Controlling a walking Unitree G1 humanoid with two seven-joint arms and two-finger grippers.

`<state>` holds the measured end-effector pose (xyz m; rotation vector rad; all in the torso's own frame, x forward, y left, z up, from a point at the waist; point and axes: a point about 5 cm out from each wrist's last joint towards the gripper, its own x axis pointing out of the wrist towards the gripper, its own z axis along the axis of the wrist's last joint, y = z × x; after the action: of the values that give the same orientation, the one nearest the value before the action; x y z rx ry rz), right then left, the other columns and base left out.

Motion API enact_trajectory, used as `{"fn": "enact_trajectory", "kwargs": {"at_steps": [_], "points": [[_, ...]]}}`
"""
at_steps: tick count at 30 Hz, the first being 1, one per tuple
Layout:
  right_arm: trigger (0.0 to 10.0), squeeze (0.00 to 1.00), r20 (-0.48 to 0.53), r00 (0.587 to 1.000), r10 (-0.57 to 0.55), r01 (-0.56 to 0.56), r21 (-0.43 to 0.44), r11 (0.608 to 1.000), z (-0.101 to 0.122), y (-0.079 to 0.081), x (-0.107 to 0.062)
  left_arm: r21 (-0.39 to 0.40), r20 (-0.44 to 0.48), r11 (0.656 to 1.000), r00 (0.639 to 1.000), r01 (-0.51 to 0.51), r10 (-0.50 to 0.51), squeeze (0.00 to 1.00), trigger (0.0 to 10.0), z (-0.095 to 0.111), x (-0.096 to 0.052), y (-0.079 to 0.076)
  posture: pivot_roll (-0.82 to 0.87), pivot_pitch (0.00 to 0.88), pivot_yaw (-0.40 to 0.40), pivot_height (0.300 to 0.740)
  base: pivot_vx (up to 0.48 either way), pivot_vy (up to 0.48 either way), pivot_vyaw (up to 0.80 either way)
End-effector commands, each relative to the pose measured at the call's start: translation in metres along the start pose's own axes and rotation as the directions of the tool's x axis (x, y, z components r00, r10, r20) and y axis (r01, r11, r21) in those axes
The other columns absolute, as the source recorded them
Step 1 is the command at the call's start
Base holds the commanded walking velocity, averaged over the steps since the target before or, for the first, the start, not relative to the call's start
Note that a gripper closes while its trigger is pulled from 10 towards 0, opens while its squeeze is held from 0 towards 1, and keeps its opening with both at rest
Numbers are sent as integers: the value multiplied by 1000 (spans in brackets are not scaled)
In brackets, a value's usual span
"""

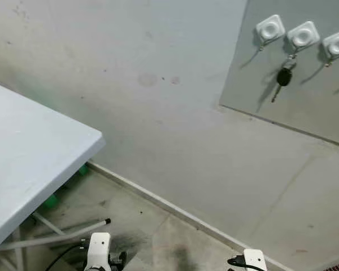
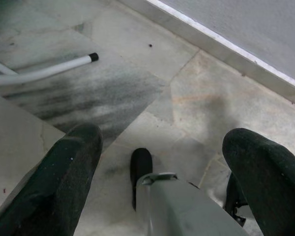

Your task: Hang keys on a hook

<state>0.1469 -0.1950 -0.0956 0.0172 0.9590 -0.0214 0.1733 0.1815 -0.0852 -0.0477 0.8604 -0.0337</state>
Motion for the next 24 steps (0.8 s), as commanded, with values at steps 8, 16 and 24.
{"fn": "enact_trajectory", "kwargs": {"at_steps": [8, 16, 24], "points": [[10000, 0, -11, 1000, 2, -2, -11, 1000, -2, -1, -1, -3, -13, 1000, 1000, 6, -6, 0, 10000, -2, -1, 0, -49, 0, -12, 740, 0, 0, 800], [10000, 0, -18, 1000, 2, -2, -13, 1000, -4, -2, -1, -4, -17, 1000, 1000, 9, -9, 0, 10000, -3, 0, 0, -49, 0, -12, 740, 0, 164, 800], [10000, 0, -22, 1000, 2, -2, -12, 1000, -6, -1, -1, 23, -17, 1000, 1000, 11, -10, 0, 10000, -2, 0, 1, -53, 0, -6, 740, 0, 180, 800]]}}
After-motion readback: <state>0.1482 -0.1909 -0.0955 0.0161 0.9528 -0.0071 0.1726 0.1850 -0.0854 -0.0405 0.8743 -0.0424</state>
